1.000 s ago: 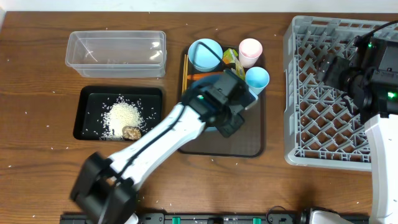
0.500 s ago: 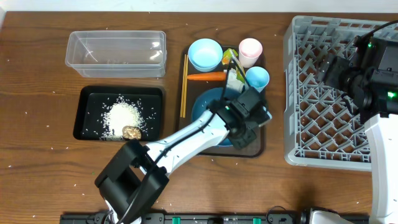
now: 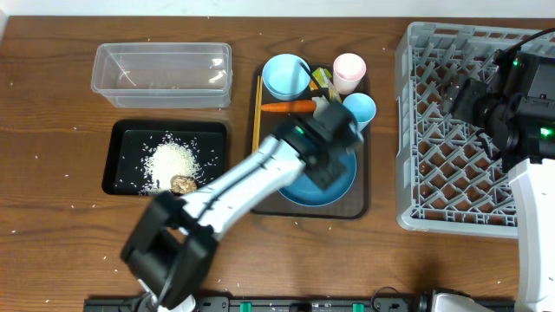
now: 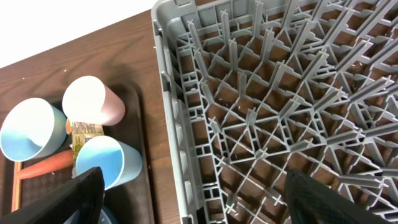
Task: Sort waste into correct bins and load items into the dishwasher rack
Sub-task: 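Grasp the orange carrot on the brown tray with the left gripper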
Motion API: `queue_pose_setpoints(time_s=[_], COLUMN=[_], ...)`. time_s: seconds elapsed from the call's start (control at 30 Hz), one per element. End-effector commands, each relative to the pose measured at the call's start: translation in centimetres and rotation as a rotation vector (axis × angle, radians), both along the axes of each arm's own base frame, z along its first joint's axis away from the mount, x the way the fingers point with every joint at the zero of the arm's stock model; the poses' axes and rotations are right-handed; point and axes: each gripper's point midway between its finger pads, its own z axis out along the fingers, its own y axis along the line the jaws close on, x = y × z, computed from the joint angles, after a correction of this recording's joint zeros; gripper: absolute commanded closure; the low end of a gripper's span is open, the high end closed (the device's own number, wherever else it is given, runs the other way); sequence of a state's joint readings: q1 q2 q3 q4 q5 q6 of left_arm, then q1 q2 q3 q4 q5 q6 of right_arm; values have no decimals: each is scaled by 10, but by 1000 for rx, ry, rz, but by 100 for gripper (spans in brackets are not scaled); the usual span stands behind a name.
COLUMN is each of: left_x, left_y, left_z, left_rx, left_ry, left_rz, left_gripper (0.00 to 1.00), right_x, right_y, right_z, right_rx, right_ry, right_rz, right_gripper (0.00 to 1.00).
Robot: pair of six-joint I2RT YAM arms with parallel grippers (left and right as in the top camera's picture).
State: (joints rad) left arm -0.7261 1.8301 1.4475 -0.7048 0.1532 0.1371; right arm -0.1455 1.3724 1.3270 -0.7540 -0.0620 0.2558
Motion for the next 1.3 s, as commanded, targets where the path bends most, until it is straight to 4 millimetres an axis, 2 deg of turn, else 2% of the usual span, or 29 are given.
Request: queue_pose_setpoints(time_s=[0.0,0.1,0.17,0.2,0.27,0.43,0.73,1.0,1.13,1.27], left_x=[61,104,127,138,144,147,149,153,156,161], left_y=[34,61,77,82,81,80,78,76,75,73], left_z=[46,43,33,23,9,-23,-51,-85,-92,-91], left_rx=[-41,-66,-65,-66,-80,-47,-17,-1,-2,-12], left_ry=[-165,-221,-245,-250,-236,-211,-191,-167,-169,-191], left_rz=[165,254,282,257,191,105,65,54,54,55], left_gripper=[35,32,29,28,28,27,27,27,27,27], right_x=[2,2,2,2,1,1,1,0,0,0], right_y=[-3,-3,-3,-2,-2,-2,-2,-3,-2,-3], right_z=[4,4,4,3,3,2,2,1,0,0], right_rx=[-6,-6,-6,-6,-6,-5,-5,-5,-5,-5], right_ry=[-10,-9,-8,-8,-5,-1,-1,3,6,6], right_rz=[-6,-6,-6,-6,-6,-6,-6,-6,-6,-7], right_gripper=[14,15,15,15,15,15,15,15,15,15])
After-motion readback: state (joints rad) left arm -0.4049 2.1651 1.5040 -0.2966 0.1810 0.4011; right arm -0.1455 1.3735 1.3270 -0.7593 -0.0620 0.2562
